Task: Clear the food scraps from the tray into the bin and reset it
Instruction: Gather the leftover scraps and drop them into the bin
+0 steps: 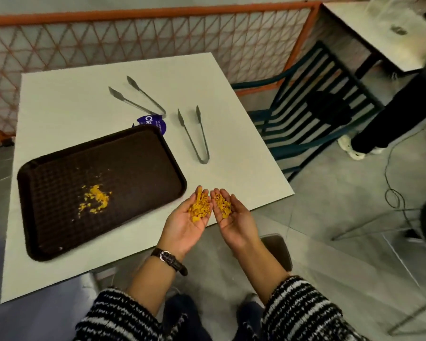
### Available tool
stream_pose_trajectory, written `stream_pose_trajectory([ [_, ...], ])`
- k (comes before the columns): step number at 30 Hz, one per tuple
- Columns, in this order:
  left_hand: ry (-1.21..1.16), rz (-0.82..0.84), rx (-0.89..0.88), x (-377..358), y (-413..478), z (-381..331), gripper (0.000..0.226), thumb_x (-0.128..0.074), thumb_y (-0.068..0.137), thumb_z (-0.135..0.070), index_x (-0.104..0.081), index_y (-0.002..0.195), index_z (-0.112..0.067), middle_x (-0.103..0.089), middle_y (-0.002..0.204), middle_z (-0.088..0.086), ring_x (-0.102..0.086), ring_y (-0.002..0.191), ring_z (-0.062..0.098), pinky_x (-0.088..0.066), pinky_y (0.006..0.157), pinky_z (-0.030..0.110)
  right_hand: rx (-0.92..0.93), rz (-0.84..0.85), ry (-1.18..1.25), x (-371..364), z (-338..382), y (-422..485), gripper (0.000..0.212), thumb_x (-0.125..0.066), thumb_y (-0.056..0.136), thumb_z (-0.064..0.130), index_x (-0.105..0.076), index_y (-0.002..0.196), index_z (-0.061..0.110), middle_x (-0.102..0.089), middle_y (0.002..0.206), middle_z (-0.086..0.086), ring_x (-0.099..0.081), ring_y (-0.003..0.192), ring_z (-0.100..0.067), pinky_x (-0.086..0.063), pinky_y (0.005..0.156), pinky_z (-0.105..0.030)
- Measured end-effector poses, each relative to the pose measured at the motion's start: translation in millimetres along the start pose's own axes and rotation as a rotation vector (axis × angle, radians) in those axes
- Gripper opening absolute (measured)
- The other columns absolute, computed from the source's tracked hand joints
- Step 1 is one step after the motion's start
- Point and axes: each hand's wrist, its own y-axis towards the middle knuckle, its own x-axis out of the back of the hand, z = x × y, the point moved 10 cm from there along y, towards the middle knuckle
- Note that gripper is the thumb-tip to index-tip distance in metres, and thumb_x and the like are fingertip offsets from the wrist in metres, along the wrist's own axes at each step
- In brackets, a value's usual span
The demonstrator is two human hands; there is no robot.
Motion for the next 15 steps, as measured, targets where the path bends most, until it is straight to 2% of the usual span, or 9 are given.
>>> stream_pose_trajectory([
  [5,0.102,-0.013,0.121,-12,28,92,0.024,-0.042,0.095,-0.012,-0.066,0.093,-0.008,-0.072,0.084,0.007,-0.068,0.079,0.015,-0.055,0.079,0.026,0.062,-0.062,0.05,82,74,-13,0.027,-0.04,0.098,0.014,-0.059,0.1,-0.004,-0.066,0.1,-0.019,-0.068,0.091,-0.028,-0.054,0.084,-0.036],
  [8,0.124,-0.028,0.145,-5,55,152,0.028,-0.043,0.094,-0.01,-0.069,0.088,-0.005,-0.072,0.083,0.009,-0.07,0.075,0.016,-0.058,0.073,0.026,0.064,-0.103,0.065,150,116,-10,0.025,-0.042,0.097,0.013,-0.059,0.101,-0.004,-0.069,0.099,-0.02,-0.07,0.093,-0.028,-0.056,0.084,-0.037],
  [12,0.184,-0.034,0.169,13,98,228,0.022,-0.041,0.094,-0.011,-0.062,0.097,-0.003,-0.072,0.082,0.009,-0.07,0.073,0.015,-0.058,0.067,0.025,0.043,-0.167,0.047,240,162,8,0.026,-0.041,0.097,0.014,-0.06,0.1,-0.004,-0.071,0.094,-0.019,-0.072,0.087,-0.027,-0.056,0.081,-0.036],
  [15,0.188,-0.077,0.208,44,136,281,0.024,-0.04,0.095,-0.012,-0.063,0.095,-0.005,-0.073,0.081,0.007,-0.07,0.072,0.014,-0.059,0.066,0.025,0.013,-0.236,-0.002,307,185,26,0.026,-0.042,0.097,0.014,-0.061,0.097,-0.003,-0.073,0.088,-0.016,-0.072,0.082,-0.023,-0.056,0.079,-0.032],
])
